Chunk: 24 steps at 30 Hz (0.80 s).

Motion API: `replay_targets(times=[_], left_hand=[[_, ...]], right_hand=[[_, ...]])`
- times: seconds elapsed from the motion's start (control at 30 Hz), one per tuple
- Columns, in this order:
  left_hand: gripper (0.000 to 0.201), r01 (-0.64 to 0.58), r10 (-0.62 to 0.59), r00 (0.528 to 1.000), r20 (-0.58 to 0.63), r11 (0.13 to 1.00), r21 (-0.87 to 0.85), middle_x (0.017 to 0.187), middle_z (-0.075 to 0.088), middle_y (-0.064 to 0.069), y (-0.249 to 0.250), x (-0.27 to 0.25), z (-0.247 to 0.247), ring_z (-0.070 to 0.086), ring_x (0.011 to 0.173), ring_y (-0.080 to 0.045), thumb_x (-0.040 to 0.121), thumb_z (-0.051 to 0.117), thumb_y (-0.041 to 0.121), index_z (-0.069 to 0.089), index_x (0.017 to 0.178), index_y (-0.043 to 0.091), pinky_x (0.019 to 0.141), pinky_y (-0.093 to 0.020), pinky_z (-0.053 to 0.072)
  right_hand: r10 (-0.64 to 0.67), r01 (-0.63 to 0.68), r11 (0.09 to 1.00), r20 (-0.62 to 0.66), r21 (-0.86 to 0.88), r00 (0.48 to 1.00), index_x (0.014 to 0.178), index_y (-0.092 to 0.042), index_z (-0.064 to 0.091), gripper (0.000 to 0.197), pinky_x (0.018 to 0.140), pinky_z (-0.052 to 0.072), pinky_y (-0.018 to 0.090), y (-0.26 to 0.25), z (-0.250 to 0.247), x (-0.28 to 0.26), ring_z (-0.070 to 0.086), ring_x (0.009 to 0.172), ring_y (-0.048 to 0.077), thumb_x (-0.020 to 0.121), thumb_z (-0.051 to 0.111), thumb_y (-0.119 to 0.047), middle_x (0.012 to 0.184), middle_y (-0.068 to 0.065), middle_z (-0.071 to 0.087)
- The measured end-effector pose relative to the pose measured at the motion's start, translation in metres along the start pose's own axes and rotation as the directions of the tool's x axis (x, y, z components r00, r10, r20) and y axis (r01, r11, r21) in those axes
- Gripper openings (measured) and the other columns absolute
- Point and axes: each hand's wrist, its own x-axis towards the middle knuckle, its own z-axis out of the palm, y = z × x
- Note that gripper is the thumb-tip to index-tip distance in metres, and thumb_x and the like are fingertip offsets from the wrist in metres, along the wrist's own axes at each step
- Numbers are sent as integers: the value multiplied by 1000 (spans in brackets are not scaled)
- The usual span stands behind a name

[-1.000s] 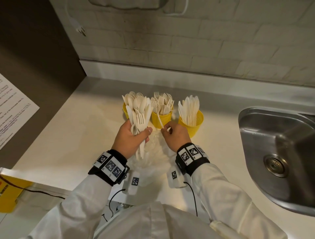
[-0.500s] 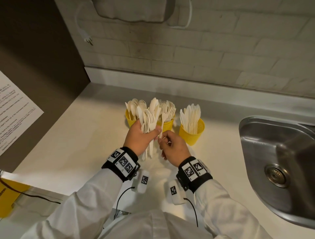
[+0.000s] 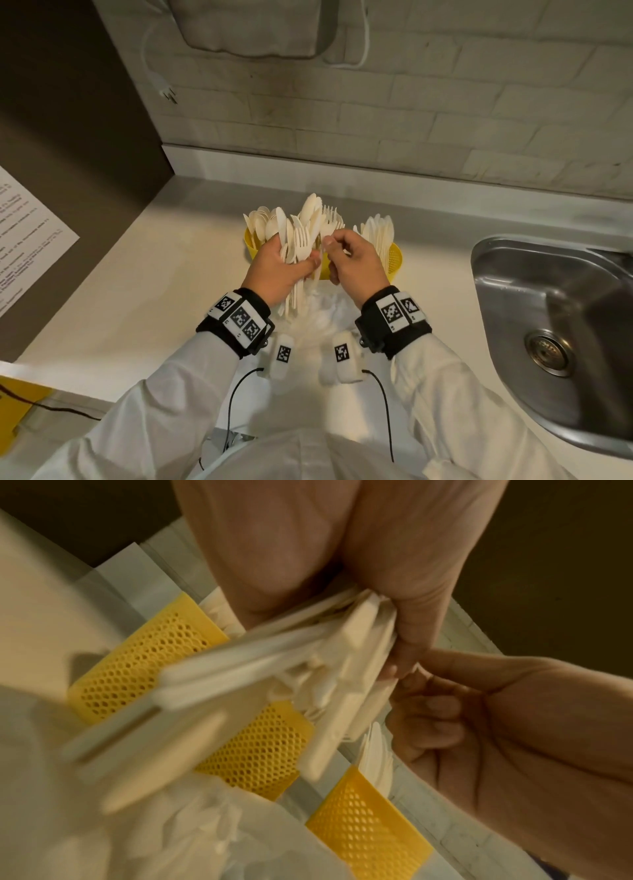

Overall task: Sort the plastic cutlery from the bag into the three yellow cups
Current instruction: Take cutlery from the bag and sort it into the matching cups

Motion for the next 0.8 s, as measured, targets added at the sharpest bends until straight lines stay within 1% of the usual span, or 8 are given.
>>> replay_targets(times=[0.13,0.23,0.33,0.47,0.6,0.67,0.73,0.8], left_hand=[[27,14,-14,1000,-28,1000,6,97,79,8,1,0,-4,75,89,-13,87,81,18,70,110,27,82,-32,62],[23,27,-31,996,-87,999,-44,92,78,-2,2,-2,-10,74,79,-23,86,82,17,71,106,24,79,-41,63],[22,0,-6,996,-89,998,-64,85,74,-13,6,-6,-14,67,68,-20,87,81,15,67,102,23,74,-43,60],[21,7,-14,997,-78,995,-98,83,74,-6,9,-10,-17,66,68,-20,86,80,11,67,101,19,74,-43,59],[17,-5,-1,998,-66,996,-94,88,74,-16,12,-12,-20,65,68,-19,87,79,9,68,95,19,74,-41,59],[17,-19,13,998,-59,995,-96,87,72,-19,14,-13,-21,63,68,-19,88,77,6,67,91,20,72,-39,57],[17,-26,20,999,-48,993,-112,88,72,-19,16,-13,-20,62,67,-19,88,77,6,66,94,19,69,-35,56],[20,-23,19,999,-35,992,-125,89,72,-19,16,-13,-20,62,68,-19,88,78,9,66,101,18,69,-34,55]], right_hand=[[-55,62,996,-96,68,994,89,-6,61,12,56,54,40,-9,2,10,56,52,21,100,62,-11,62,3,59],[-79,89,995,-208,37,975,85,-14,60,15,60,63,41,-13,2,18,69,58,27,98,64,-9,66,5,67],[-123,108,991,-220,-76,968,85,-14,62,14,61,64,41,-10,4,22,73,60,25,98,65,-13,71,12,71],[-164,132,977,-200,-168,966,87,-10,64,12,59,64,40,-7,8,28,72,56,19,98,65,-15,69,11,72],[-143,96,969,-201,-228,969,85,-9,63,14,53,62,37,-6,10,33,71,53,21,98,62,-15,67,11,70],[-121,58,921,-141,-385,983,77,-11,60,20,51,59,35,-1,10,37,70,51,24,97,60,-14,64,9,66],[-85,46,810,-40,-584,996,73,-11,60,21,56,60,39,6,11,38,69,57,30,94,58,-14,65,9,64],[-73,58,744,6,-666,997,89,-9,66,11,65,61,41,8,12,36,68,65,31,93,59,-17,74,12,68]])
